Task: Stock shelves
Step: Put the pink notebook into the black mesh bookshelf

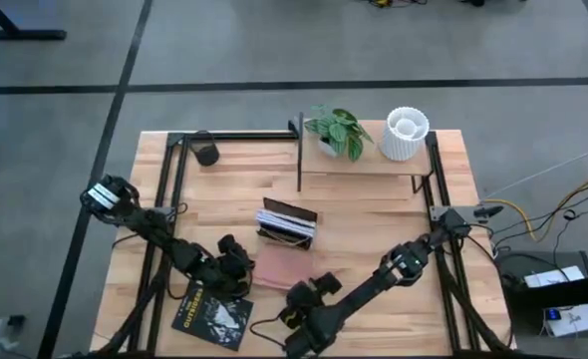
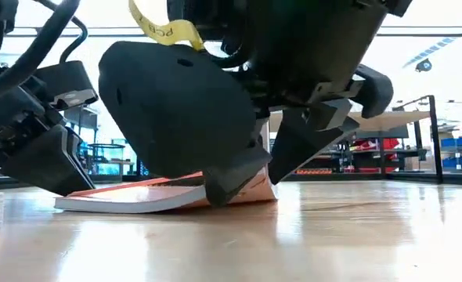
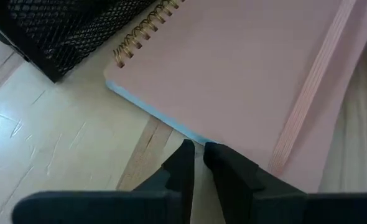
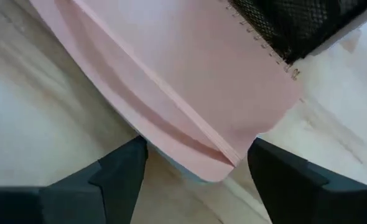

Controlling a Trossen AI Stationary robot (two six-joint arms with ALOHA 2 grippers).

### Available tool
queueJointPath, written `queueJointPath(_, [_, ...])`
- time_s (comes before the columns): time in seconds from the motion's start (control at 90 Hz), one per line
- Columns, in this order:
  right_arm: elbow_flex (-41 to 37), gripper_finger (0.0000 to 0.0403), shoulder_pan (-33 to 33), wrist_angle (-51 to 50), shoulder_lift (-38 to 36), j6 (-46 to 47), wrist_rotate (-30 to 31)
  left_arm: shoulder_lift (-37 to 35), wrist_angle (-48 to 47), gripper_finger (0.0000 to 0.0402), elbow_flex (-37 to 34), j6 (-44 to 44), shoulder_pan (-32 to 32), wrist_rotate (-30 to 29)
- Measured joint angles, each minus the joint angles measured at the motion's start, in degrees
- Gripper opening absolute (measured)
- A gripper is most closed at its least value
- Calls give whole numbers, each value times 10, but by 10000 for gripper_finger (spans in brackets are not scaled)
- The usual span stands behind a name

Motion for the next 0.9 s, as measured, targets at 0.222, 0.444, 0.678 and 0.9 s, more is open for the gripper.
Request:
queueJointPath(0.222, [-1,249,-2,-6,0,19,2,0,-1,43,0,0,0,0])
queueJointPath(0.444, [-1,227,-2,-6,-1,-169,11,0,-2,43,0,0,0,0])
queueJointPath(0.678, [-2,215,-2,16,-2,-456,26,0,-2,43,0,0,0,0])
queueJointPath(0.9, [-3,213,-2,37,-2,-507,24,0,-2,43,-1,0,0,0])
